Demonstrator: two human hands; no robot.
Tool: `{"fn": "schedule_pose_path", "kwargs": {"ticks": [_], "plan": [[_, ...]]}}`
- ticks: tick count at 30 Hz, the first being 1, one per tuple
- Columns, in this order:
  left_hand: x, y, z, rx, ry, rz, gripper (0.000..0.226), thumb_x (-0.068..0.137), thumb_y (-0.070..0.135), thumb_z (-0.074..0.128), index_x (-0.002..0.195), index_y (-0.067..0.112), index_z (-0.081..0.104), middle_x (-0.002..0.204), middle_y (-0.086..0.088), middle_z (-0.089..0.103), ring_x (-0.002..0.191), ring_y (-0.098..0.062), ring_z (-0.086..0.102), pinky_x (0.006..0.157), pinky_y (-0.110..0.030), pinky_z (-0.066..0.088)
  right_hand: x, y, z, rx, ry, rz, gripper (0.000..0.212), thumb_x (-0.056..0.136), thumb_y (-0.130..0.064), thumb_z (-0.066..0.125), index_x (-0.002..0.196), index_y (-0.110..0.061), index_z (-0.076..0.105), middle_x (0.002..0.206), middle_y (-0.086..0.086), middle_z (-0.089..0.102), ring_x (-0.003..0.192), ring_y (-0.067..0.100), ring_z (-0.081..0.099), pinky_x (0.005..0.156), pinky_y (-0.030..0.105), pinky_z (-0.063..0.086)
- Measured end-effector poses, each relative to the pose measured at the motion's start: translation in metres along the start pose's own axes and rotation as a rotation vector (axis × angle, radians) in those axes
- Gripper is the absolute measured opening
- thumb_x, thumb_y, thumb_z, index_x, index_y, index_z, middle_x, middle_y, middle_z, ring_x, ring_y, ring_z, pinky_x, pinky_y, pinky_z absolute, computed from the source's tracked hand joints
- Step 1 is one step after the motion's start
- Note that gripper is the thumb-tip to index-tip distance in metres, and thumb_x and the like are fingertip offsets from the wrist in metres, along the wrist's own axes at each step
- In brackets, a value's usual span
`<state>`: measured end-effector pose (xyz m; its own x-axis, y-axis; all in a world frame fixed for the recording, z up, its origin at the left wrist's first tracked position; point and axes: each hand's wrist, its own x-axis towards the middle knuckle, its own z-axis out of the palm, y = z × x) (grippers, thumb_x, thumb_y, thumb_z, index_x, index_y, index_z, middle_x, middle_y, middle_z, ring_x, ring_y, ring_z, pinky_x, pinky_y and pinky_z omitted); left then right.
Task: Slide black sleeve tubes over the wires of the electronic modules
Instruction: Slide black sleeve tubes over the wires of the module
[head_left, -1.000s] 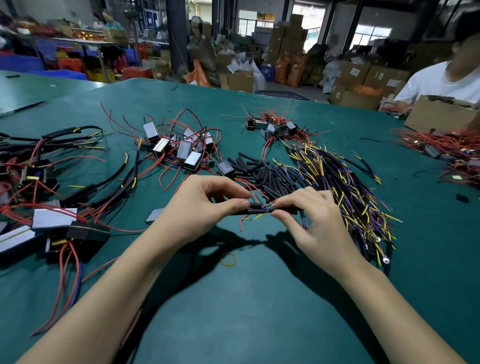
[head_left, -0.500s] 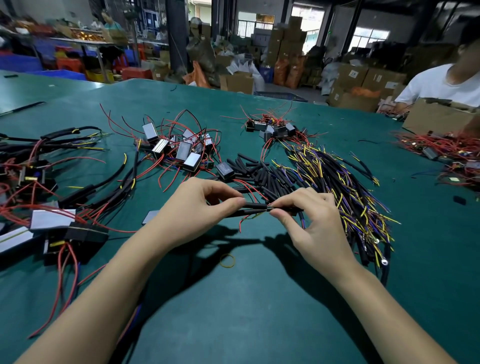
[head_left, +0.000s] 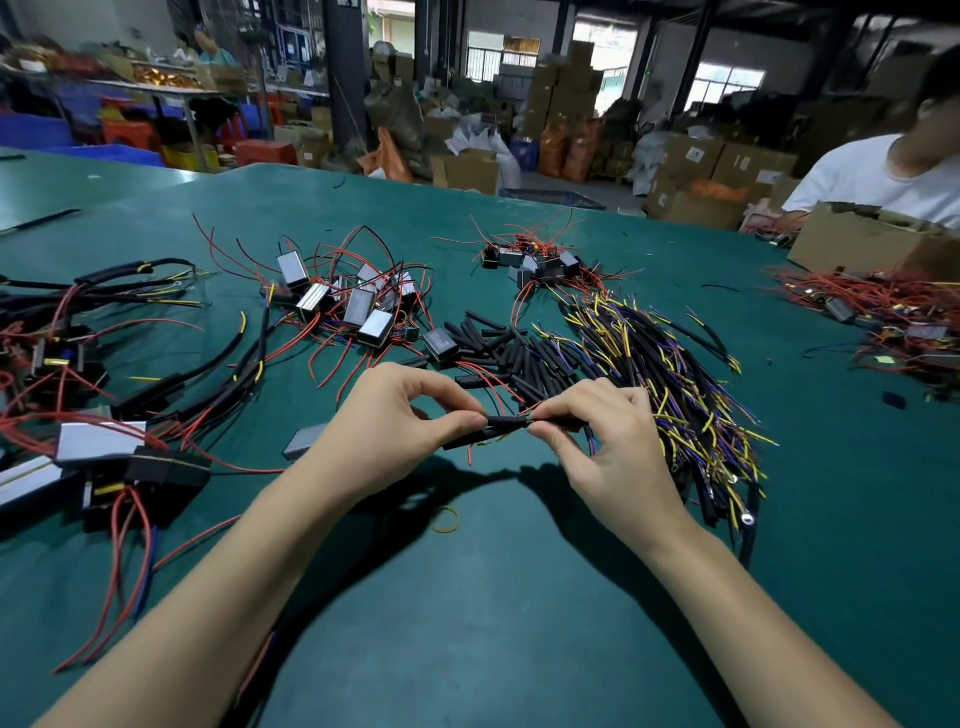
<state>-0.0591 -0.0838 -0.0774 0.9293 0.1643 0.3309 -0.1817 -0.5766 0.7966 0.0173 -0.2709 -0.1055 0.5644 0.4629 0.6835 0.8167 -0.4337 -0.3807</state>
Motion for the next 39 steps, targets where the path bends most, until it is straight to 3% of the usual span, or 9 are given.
{"fn": "schedule_pose_path", "kwargs": {"ticks": [2,4,6,10,17,22,29,35,39], "plan": [[0.001,0.003,0.002,0.051,0.016,0.039,0.006,0.078,0.018,0.077,0.077,0.024,0.074,0.048,0.014,0.054,0.045,-0.006,0.041,0.047,-0.017,0.033,0.002,0.003,0.000,-0.016,-0.015,0.023,0.007,0.082,-0.028,0.067,0.082,-0.021,0.069,0.082,-0.013,0.065,0.081,0.012,0.056,0.081,0.031,0.028],[0.001,0.005,0.001,0.130,0.024,0.102,0.021,0.077,0.024,0.078,0.097,0.023,0.073,0.079,0.011,0.064,0.076,-0.009,0.059,0.076,-0.027,0.046,0.003,0.005,-0.001,-0.056,-0.001,0.046,0.005,0.083,-0.029,0.068,0.083,-0.024,0.069,0.085,-0.015,0.064,0.087,0.011,0.053,0.082,0.029,0.023],[0.001,0.006,-0.006,0.264,0.008,0.106,0.047,0.073,0.038,0.077,0.117,0.028,0.064,0.102,0.006,0.062,0.102,-0.012,0.056,0.095,-0.031,0.039,0.005,0.004,-0.004,-0.127,0.044,0.056,0.004,0.082,-0.031,0.070,0.083,-0.027,0.071,0.088,-0.014,0.062,0.094,0.011,0.047,0.079,0.031,0.018],[-0.002,0.002,-0.024,0.797,-0.177,-0.107,0.092,0.063,0.068,0.069,0.140,0.036,0.031,0.131,0.005,0.047,0.127,-0.016,0.038,0.102,-0.041,0.025,0.012,-0.005,-0.014,-0.168,0.162,0.011,0.005,0.082,-0.025,0.072,0.084,-0.020,0.073,0.087,-0.005,0.061,0.088,0.020,0.050,0.077,0.034,0.028],[-0.026,-0.013,-0.048,0.664,-0.139,-0.170,0.065,0.077,0.043,0.069,0.132,0.026,0.039,0.129,0.004,0.055,0.122,-0.019,0.049,0.102,-0.037,0.034,0.031,-0.028,-0.017,-0.073,0.222,-0.097,0.009,0.087,-0.018,0.066,0.085,-0.010,0.070,0.086,0.002,0.067,0.082,0.030,0.056,0.079,0.043,0.043],[-0.040,0.004,-0.076,0.509,0.042,-0.079,0.045,0.077,0.021,0.065,0.119,0.018,0.050,0.102,-0.001,0.055,0.098,-0.023,0.055,0.091,-0.036,0.043,0.059,-0.042,-0.014,-0.089,0.237,-0.125,0.010,0.088,-0.017,0.065,0.086,-0.008,0.070,0.087,0.004,0.068,0.081,0.028,0.057,0.077,0.039,0.045],[-0.071,0.026,-0.123,1.034,0.214,-0.049,0.045,0.081,0.031,0.060,0.124,0.023,0.048,0.109,-0.007,0.049,0.099,-0.031,0.053,0.079,-0.041,0.045,0.099,-0.075,0.032,-0.121,0.053,-0.170,0.012,0.090,-0.012,0.060,0.094,-0.003,0.067,0.094,0.012,0.067,0.090,0.032,0.061,0.082,0.044,0.046],[-0.094,-0.008,-0.141,1.354,0.223,-0.221,0.041,0.075,0.019,0.070,0.115,0.016,0.060,0.101,-0.016,0.053,0.097,-0.035,0.049,0.076,-0.042,0.037,0.130,-0.110,0.095,-0.135,-0.255,-0.252,0.020,0.095,-0.011,0.051,0.110,0.000,0.061,0.114,0.014,0.060,0.106,0.034,0.055,0.090,0.044,0.041],[-0.102,-0.033,-0.138,1.374,0.229,-0.294,0.069,0.081,0.022,0.062,0.145,0.022,0.036,0.119,-0.013,0.051,0.108,-0.033,0.046,0.083,-0.041,0.034,0.139,-0.122,0.130,-0.168,-0.409,-0.261,0.021,0.097,-0.011,0.048,0.111,-0.002,0.060,0.118,0.014,0.058,0.110,0.032,0.054,0.090,0.043,0.042]]}}
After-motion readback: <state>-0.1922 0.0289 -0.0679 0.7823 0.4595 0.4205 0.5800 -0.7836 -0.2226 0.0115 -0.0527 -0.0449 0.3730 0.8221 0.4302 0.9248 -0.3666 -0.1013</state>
